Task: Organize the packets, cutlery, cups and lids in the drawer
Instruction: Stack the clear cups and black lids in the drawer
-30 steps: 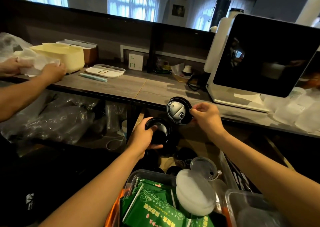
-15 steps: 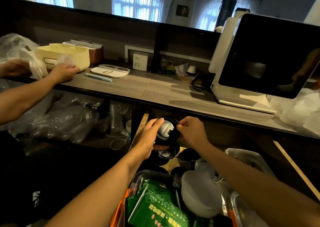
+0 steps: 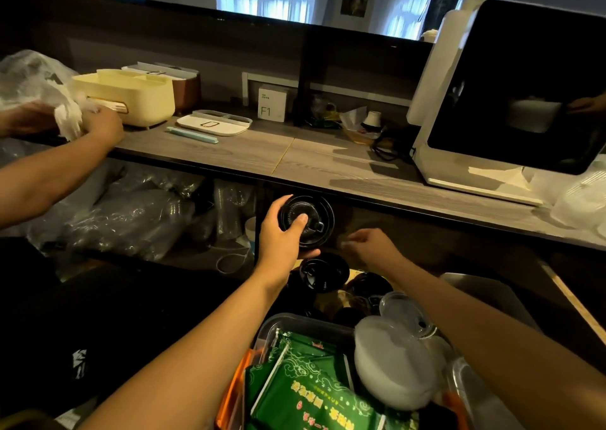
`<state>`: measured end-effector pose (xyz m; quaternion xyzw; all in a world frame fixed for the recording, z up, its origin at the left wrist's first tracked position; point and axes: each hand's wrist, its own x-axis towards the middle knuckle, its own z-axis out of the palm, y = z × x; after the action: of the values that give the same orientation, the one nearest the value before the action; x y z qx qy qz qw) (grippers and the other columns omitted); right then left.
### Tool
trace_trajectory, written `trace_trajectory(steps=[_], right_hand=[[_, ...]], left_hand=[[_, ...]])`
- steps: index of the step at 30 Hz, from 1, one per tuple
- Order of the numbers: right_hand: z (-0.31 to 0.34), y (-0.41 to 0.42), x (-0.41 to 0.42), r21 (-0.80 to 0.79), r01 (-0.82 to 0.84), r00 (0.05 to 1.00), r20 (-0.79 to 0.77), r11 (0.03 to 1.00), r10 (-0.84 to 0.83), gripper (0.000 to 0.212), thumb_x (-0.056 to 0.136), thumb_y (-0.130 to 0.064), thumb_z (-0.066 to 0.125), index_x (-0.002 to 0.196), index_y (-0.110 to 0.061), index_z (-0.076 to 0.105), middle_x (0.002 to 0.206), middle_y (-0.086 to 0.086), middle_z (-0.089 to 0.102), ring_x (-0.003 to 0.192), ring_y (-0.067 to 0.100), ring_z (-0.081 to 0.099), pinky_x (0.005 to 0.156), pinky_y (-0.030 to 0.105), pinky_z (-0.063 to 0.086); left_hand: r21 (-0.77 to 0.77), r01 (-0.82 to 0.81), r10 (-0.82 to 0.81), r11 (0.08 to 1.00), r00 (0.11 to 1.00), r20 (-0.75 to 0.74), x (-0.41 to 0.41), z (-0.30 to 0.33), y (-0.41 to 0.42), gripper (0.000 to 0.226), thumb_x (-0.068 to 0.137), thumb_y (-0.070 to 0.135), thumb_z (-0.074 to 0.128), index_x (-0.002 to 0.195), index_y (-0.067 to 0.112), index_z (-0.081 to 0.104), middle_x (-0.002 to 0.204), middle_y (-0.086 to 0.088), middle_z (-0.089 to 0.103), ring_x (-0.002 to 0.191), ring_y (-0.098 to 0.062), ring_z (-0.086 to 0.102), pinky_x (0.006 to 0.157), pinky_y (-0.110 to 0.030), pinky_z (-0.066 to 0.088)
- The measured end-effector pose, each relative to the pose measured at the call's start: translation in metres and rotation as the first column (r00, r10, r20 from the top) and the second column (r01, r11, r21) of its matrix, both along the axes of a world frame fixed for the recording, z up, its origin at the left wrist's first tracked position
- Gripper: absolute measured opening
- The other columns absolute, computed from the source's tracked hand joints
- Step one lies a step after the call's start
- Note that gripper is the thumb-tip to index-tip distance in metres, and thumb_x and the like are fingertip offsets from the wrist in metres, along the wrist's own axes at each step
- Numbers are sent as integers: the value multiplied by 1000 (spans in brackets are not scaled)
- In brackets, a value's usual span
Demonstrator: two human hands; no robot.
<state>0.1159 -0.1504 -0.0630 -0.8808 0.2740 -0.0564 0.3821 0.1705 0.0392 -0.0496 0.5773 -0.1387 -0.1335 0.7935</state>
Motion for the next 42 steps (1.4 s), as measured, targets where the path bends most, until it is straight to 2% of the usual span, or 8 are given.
trace_trajectory(steps=[5, 8, 12, 17, 22, 26, 36, 42], right_hand=[[-23, -1, 15, -151, -247, 928, -322, 957, 188, 31, 93, -30, 66, 117, -12, 62, 102, 3, 59, 102, 27, 58, 67, 24, 44], [-38, -2, 27, -115, -305, 896, -372, 945, 244, 52, 90, -22, 69, 137, -9, 49, 131, 7, 55, 123, 28, 52, 100, 33, 43], [-55, -5, 34, -81, -296, 915, -310, 952, 259, 49, 83, -17, 77, 128, -11, 60, 120, 7, 62, 112, 25, 59, 96, 34, 47], [-46, -11, 35, 35, -47, 981, -185, 998, 53, 31, 84, -22, 77, 109, -6, 68, 97, 7, 66, 73, 10, 58, 52, 14, 42], [-29, -22, 19, 182, 116, 993, 2, 976, -118, 30, 84, -19, 77, 109, -13, 60, 91, 5, 67, 74, 15, 64, 55, 22, 51], [-2, -26, 1, 344, 176, 943, 209, 922, -257, 41, 89, -12, 68, 129, -10, 59, 116, 13, 66, 101, 27, 67, 87, 48, 57], [72, 28, -62, 437, 115, 823, 461, 892, -332, 14, 98, -18, 55, 107, -21, 66, 98, 0, 67, 88, 15, 64, 57, 24, 47], [56, 52, -67, 362, 151, 863, 405, 920, -301, 18, 91, -16, 65, 107, -23, 70, 100, 5, 71, 92, 23, 69, 81, 45, 60]], left_hand=[[39, 51, -48, 998, 997, -55, 2, -1, -6, 39, 101, 10, 57, 130, 35, 53, 120, 10, 49, 96, -14, 58, 61, -37, 63], [51, 55, -53, 997, 997, -55, 4, -4, -10, 35, 101, 10, 56, 124, 37, 52, 117, 10, 51, 95, -13, 59, 61, -37, 63], [39, 38, -36, 999, 998, -50, 9, -7, -13, 35, 102, 11, 56, 130, 31, 53, 111, 17, 51, 96, -12, 58, 61, -38, 63], [44, 29, -26, 999, 998, -66, 10, -7, -13, 37, 101, 12, 57, 133, 31, 53, 119, 8, 54, 98, -15, 59, 62, -40, 63], [62, 35, -32, 997, 998, -53, 8, -7, -12, 36, 101, 13, 58, 131, 31, 53, 123, 4, 53, 101, -18, 59, 61, -39, 63], [76, 83, -80, 994, 996, -43, 5, -6, -9, 28, 101, 13, 58, 109, 39, 56, 110, 11, 54, 98, -19, 61, 63, -43, 63], [135, 230, -226, 964, 973, -43, -6, -1, -12, 46, 103, 7, 45, 125, 45, 59, 132, 4, 51, 120, -29, 55, 83, -56, 59], [48, 374, -367, 926, 924, -110, -16, 7, -5, 27, 108, 23, 38, 121, 30, 61, 123, -5, 63, 104, -30, 66, 67, -47, 62]])
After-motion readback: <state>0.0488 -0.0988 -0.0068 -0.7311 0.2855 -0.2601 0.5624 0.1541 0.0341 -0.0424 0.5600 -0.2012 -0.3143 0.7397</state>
